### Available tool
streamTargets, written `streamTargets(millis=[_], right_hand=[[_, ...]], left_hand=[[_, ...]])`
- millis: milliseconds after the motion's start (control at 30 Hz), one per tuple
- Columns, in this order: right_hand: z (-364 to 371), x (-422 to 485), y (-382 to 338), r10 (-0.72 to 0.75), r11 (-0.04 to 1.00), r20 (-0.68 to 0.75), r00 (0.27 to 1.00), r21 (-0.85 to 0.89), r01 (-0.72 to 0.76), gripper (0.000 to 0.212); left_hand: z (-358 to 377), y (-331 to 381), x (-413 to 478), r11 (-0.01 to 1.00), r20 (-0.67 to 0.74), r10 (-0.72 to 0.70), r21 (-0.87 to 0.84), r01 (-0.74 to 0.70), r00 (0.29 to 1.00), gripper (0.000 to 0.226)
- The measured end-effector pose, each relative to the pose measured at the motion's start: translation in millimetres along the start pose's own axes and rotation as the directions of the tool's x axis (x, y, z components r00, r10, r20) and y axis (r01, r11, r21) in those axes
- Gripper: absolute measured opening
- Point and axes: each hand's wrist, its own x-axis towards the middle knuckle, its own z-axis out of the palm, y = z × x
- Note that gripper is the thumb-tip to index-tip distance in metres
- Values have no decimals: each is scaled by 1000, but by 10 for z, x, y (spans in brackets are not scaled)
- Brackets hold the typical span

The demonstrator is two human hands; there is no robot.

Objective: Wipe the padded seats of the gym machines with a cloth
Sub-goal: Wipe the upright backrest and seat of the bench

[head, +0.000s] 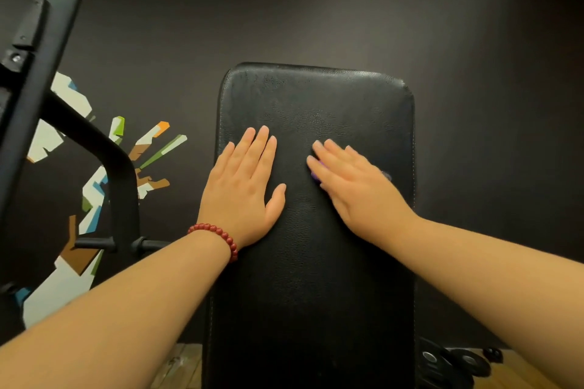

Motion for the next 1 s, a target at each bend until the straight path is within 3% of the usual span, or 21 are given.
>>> streamTargets(millis=[67, 133, 200, 267, 367, 533, 667, 833, 1000], right_hand=[[-84, 23, 47, -142, 990, 62, 988, -15, 143, 46], [-141, 125, 136, -151, 985, 37, 988, -73, 154, 44], [-121, 216, 187, 33, 998, -105, 994, -41, -38, 38], [-49, 243, 149, 266, 964, -246, 932, 98, -249, 34], [51, 196, 6, 375, 925, -296, 879, 190, -330, 34], [57, 32, -8, 0, 998, -246, 969, 64, 17, 35], [-56, -21, 118, -146, 972, -177, 973, -211, 108, 36], [130, -7, -30, -63, 998, -255, 965, 14, 68, 34], [62, 75, 89, -284, 959, -119, 951, -14, 284, 34]], left_hand=[[7, -3, -17, 999, -27, -2, -43, 1, 1000, 68], [13, -10, -33, 997, -60, -12, -82, 7, 998, 66], [22, -11, -43, 993, -96, -30, -117, 19, 995, 63], [19, -7, -55, 989, -110, -53, -144, 37, 992, 62], [16, -8, -59, 987, -116, -60, -158, 42, 991, 62], [40, -29, -63, 985, -140, -52, -170, 28, 989, 62], [40, -21, -66, 984, -136, -53, -178, 28, 989, 62], [37, -19, -66, 983, -116, -59, -179, 37, 992, 62], [7, -28, -80, 976, -103, -60, -216, 36, 993, 61]])
